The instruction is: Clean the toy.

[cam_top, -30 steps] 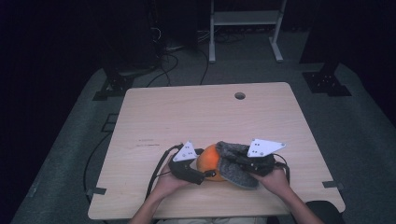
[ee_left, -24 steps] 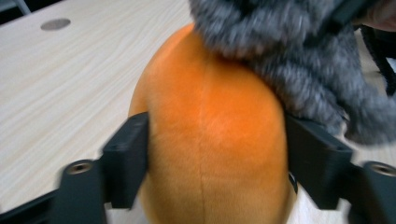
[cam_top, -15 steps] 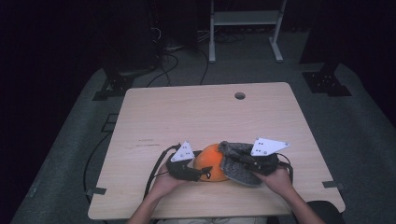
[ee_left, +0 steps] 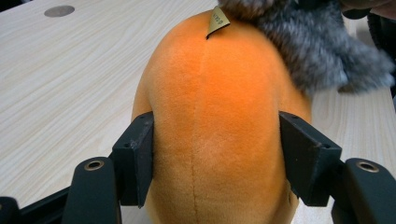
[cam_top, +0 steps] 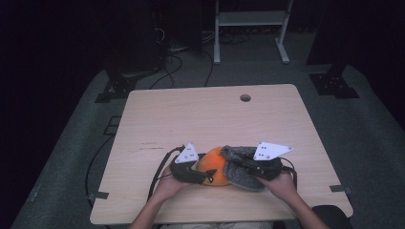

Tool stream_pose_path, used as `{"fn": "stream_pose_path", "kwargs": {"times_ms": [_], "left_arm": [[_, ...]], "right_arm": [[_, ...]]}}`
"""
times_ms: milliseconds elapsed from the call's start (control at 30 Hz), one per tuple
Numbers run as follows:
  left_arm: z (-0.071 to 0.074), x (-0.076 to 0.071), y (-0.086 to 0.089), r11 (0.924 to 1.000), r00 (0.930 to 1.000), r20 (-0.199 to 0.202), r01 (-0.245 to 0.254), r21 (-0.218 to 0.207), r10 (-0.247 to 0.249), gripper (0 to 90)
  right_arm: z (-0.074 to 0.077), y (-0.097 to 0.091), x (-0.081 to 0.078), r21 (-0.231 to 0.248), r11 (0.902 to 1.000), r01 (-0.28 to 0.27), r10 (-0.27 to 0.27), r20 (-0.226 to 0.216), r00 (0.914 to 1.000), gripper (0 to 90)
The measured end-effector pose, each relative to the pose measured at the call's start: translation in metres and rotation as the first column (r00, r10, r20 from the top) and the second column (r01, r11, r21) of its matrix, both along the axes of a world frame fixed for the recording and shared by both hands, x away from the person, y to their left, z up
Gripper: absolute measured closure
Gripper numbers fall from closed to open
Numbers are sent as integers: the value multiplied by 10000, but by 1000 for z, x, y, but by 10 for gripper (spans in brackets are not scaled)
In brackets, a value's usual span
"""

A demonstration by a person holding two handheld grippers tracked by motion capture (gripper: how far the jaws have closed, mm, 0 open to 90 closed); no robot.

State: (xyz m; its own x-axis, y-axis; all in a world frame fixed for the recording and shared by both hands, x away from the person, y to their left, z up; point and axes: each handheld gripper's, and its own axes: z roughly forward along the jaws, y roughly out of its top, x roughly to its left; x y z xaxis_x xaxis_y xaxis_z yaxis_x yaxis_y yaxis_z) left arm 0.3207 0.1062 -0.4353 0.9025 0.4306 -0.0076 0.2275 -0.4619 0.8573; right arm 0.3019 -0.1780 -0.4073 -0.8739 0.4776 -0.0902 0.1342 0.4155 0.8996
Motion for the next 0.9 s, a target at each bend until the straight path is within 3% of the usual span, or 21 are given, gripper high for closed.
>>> {"fn": "stream_pose_path", "kwargs": {"times_ms": [200,333,433,733,900], "left_arm": [[-4,1,7,9998,9999,-125,-116,-155,114,345],[-4,1,7,9998,9999,-61,-144,-127,144,346],[-5,1,10,9998,9998,-101,-144,-170,143,345],[-6,1,10,9997,9999,-42,-161,-176,161,343],[-7,1,12,9997,9998,-36,-187,-180,186,339]], "right_arm": [[-2,-12,3,-218,9982,551,-555,-157,9983,791],[0,-8,2,330,9993,189,-179,-305,9994,790],[-1,-2,1,217,9998,28,-23,-237,9997,789],[-4,-12,11,183,9970,752,-735,-793,9941,789],[3,2,6,523,9984,222,-196,-514,9985,788]]}}
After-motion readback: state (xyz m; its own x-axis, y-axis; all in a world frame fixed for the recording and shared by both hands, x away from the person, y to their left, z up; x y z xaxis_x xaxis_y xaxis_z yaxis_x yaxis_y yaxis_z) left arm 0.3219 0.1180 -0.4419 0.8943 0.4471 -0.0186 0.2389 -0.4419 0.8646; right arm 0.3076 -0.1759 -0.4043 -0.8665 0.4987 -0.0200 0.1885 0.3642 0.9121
